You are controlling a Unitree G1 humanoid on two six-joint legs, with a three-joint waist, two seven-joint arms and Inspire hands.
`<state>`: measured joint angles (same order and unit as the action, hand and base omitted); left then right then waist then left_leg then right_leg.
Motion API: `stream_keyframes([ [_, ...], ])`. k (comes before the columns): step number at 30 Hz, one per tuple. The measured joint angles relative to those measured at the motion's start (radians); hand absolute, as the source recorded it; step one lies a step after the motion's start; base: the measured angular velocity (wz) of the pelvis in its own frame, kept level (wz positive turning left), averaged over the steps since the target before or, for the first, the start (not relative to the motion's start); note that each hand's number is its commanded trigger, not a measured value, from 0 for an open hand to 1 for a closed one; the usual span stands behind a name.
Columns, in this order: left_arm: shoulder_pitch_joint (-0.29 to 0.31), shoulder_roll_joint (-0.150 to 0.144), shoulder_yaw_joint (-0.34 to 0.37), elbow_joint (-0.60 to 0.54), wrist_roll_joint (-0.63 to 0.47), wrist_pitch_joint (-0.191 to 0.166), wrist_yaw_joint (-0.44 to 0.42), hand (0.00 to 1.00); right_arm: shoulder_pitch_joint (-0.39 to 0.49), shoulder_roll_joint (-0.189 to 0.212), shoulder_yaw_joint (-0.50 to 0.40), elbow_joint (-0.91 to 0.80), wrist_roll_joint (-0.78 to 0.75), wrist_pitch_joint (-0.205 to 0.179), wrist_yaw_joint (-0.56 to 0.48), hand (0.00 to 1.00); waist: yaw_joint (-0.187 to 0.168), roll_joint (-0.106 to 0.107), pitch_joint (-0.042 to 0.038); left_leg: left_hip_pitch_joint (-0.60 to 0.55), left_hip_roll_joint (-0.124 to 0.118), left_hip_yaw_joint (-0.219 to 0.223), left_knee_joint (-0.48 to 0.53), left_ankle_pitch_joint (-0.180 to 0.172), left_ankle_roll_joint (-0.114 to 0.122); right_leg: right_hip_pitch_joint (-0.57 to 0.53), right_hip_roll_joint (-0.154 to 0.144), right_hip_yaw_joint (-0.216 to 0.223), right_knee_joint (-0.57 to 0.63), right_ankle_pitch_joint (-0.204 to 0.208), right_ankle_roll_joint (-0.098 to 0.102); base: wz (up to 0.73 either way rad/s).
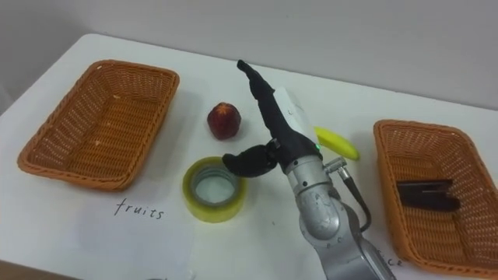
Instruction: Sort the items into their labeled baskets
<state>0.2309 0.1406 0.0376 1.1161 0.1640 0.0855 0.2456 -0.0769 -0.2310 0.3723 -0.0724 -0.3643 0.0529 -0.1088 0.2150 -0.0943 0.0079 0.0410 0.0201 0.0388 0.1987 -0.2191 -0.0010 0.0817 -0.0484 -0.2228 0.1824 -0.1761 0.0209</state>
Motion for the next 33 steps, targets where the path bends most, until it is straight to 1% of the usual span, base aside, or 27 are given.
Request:
stream_keyframes([
  [2,-0.002,0.001,0.000,0.000,0.004,0.000,-0.004,0.00,0.000,0.000,0.000,0.024,-0.004,0.001,0.001,0.00,0.011,-0.003,-0.0001,0.001,0.000,-0.001,0.000,0.000,0.000,0.002,0.000,-0.001,0.000,0.000,0.000,0.00],
  [6,-0.003,0.008,0.000,0.000,0.005,0.001,-0.017,0.00,0.000,0.000,0.006,0.030,-0.004,0.002,0.003,0.00,0.014,-0.004,0.0004,0.001,0.000,-0.010,0.000,0.000,0.000,0.004,0.000,-0.008,-0.001,0.000,0.000,0.06],
  [9,-0.006,0.012,0.000,0.000,0.005,0.001,-0.022,0.00,0.000,0.000,0.009,0.035,-0.004,0.002,0.003,0.00,0.014,-0.005,0.0004,-0.001,-0.001,-0.015,0.000,0.000,0.000,0.006,-0.001,-0.026,-0.001,0.000,0.000,0.06],
  [14,-0.005,0.012,0.000,-0.003,0.006,0.001,-0.023,0.00,-0.001,0.000,0.038,0.069,-0.002,0.006,0.013,0.00,0.024,-0.010,-0.0006,-0.001,-0.001,-0.016,0.000,0.000,0.000,0.006,-0.002,-0.028,-0.002,0.000,0.000,0.00],
  [19,-0.004,0.012,0.000,-0.016,0.006,0.004,-0.024,0.00,-0.001,0.000,0.040,0.075,0.005,0.006,0.029,0.00,0.037,-0.014,-0.0004,-0.002,-0.003,-0.016,0.002,0.000,0.000,0.009,-0.002,-0.029,-0.014,0.000,0.000,0.00],
  [23,-0.002,0.012,0.000,-0.021,0.006,0.020,-0.024,0.00,-0.001,0.001,0.040,0.101,0.006,0.013,0.036,0.00,0.038,-0.014,0.0000,-0.004,-0.003,-0.019,0.002,0.000,0.000,0.009,-0.002,-0.029,-0.014,0.000,0.000,0.00],
  [30,0.002,0.010,0.000,-0.039,0.006,0.027,-0.023,0.00,-0.001,0.001,0.040,0.127,0.005,0.014,0.037,0.00,0.038,-0.012,0.0010,-0.005,-0.003,-0.020,-0.001,0.000,0.000,0.008,-0.002,-0.030,-0.014,0.000,0.000,0.00],
  [33,0.004,0.009,0.000,-0.042,0.006,0.029,-0.022,0.00,-0.001,0.009,0.042,0.137,0.006,0.014,0.038,0.00,0.038,-0.012,0.0010,-0.005,-0.003,-0.019,0.000,0.000,0.000,0.007,-0.002,-0.030,-0.014,0.000,0.000,0.00],
])
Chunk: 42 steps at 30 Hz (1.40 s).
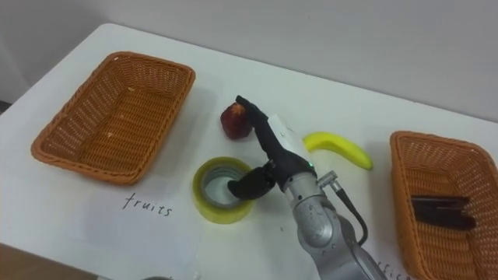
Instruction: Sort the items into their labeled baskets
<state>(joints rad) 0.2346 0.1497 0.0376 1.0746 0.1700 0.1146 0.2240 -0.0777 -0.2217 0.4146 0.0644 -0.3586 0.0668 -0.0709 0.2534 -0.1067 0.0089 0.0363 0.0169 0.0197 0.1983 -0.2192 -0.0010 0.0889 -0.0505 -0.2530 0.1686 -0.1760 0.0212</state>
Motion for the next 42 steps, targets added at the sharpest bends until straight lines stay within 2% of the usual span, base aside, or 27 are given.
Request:
stream_keyframes([
  [6,0.004,-0.003,0.000,-0.018,0.000,0.009,0.001,0.00,0.000,0.028,0.007,0.009,0.000,0.000,0.009,0.00,0.000,0.000,0.0000,0.001,0.000,0.000,-0.001,0.000,0.000,0.000,0.000,0.000,0.000,0.000,0.000,0.00],
  [19,0.010,-0.003,0.000,-0.025,0.000,0.012,0.002,0.00,0.000,0.029,0.005,0.047,-0.002,0.000,0.010,0.00,-0.002,-0.001,-0.0005,0.003,0.000,-0.003,0.000,0.000,0.000,0.003,0.000,0.003,0.000,0.000,0.000,0.00],
  [30,0.007,-0.003,0.000,-0.024,0.000,0.019,0.003,0.00,-0.005,0.029,-0.006,0.059,-0.009,0.001,0.057,0.00,-0.002,-0.003,0.0006,0.005,-0.001,-0.005,-0.005,0.000,0.000,0.008,0.000,0.003,-0.001,0.000,0.000,0.00],
  [38,-0.001,-0.002,0.000,-0.025,0.001,0.031,0.002,0.00,-0.022,0.029,-0.003,0.059,-0.040,0.021,0.087,0.00,0.001,-0.009,-0.0020,0.006,-0.001,-0.007,-0.001,0.000,0.000,0.009,0.000,0.003,-0.001,0.000,0.000,0.00],
  [42,-0.004,-0.002,0.000,-0.024,0.001,0.031,0.000,0.00,-0.022,0.029,-0.002,0.059,-0.040,0.021,0.104,0.00,0.001,-0.014,-0.0008,0.010,-0.001,-0.008,0.001,0.000,0.000,0.012,0.000,0.003,-0.001,0.000,0.000,0.00],
])
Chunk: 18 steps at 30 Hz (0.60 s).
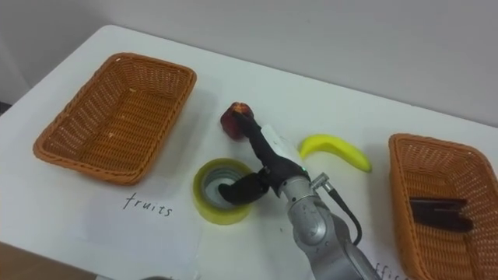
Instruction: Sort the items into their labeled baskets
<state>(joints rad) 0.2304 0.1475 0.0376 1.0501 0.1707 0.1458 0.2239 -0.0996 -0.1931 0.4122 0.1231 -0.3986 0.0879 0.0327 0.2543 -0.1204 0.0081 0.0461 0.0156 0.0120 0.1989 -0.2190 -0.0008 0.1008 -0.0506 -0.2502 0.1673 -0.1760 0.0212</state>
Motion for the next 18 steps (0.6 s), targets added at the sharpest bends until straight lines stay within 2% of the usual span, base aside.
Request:
stream_keyframes([
  [7,-0.007,0.003,0.000,0.000,0.000,0.000,0.000,0.00,0.000,0.000,0.003,0.000,0.000,0.001,0.016,0.00,0.000,-0.007,0.0008,-0.001,0.001,0.003,-0.003,0.000,0.000,-0.001,0.001,-0.001,0.000,0.000,0.000,0.00],
  [14,-0.019,0.024,0.000,0.000,0.021,0.001,-0.016,0.00,-0.021,0.001,0.002,0.008,0.000,0.018,0.066,0.00,0.000,-0.017,0.0005,-0.002,0.001,0.004,-0.002,0.000,0.000,0.000,0.001,0.000,0.000,0.000,0.000,0.00],
  [15,-0.020,0.025,0.000,0.000,0.021,0.001,-0.017,0.00,-0.022,0.001,0.002,0.008,0.000,0.020,0.069,0.52,0.000,-0.017,0.0005,-0.002,0.001,0.004,-0.002,0.000,0.000,0.000,0.001,0.000,0.000,0.000,0.000,0.00],
  [16,-0.021,0.026,0.000,0.000,0.021,0.001,-0.018,0.00,-0.025,0.001,0.002,0.008,0.000,0.022,0.075,0.88,0.000,-0.017,0.0005,-0.002,0.001,0.005,-0.002,0.000,0.000,0.000,0.001,-0.001,0.000,0.000,0.000,0.00],
  [17,-0.023,0.026,0.000,0.000,0.022,0.001,-0.018,0.00,-0.029,0.001,0.002,0.009,0.000,0.024,0.081,1.00,-0.001,-0.017,0.0005,-0.002,0.001,0.005,-0.002,0.000,0.000,0.000,0.001,-0.001,0.000,0.000,0.000,0.00],
  [18,-0.024,0.026,0.000,0.000,0.025,0.001,-0.018,0.00,-0.029,0.002,0.002,0.009,0.000,0.024,0.082,1.00,0.000,-0.017,0.0005,-0.002,0.001,0.005,-0.002,0.000,0.000,0.000,0.001,-0.001,0.000,0.000,0.000,0.00],
])
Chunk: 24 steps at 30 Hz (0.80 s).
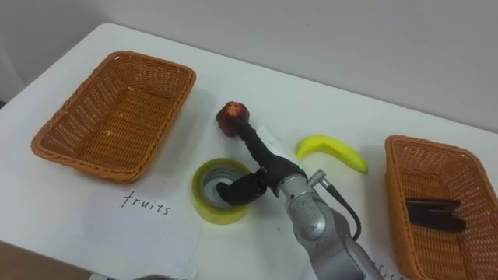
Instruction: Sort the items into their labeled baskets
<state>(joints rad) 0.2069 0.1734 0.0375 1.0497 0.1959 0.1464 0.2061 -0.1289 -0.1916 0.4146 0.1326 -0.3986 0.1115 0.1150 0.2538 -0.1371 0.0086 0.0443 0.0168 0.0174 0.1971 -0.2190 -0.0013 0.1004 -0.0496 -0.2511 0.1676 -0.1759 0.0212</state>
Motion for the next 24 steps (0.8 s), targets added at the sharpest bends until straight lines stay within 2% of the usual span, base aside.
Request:
stream_keyframes([
  [11,-0.006,0.000,0.000,-0.019,0.035,0.000,0.000,0.00,-0.010,0.002,-0.005,-0.004,-0.003,0.021,0.061,1.00,0.000,-0.005,-0.0033,0.000,0.001,0.003,0.001,0.000,0.000,-0.001,0.001,0.000,0.001,0.000,0.000,0.00],
  [14,-0.005,0.000,0.000,-0.019,0.035,0.000,0.000,0.00,-0.010,0.011,0.001,-0.004,-0.044,0.031,0.070,1.00,0.002,-0.005,-0.0036,0.000,0.001,0.003,0.001,0.000,0.000,-0.001,0.000,0.000,0.001,0.000,0.000,0.00],
  [24,-0.008,0.001,0.000,-0.019,0.035,0.000,0.001,0.00,-0.011,0.024,0.001,-0.006,-0.080,0.032,0.080,1.00,0.001,-0.006,-0.0038,0.000,0.001,0.004,0.000,0.000,0.000,-0.001,0.000,0.000,0.001,0.000,0.000,0.00],
])
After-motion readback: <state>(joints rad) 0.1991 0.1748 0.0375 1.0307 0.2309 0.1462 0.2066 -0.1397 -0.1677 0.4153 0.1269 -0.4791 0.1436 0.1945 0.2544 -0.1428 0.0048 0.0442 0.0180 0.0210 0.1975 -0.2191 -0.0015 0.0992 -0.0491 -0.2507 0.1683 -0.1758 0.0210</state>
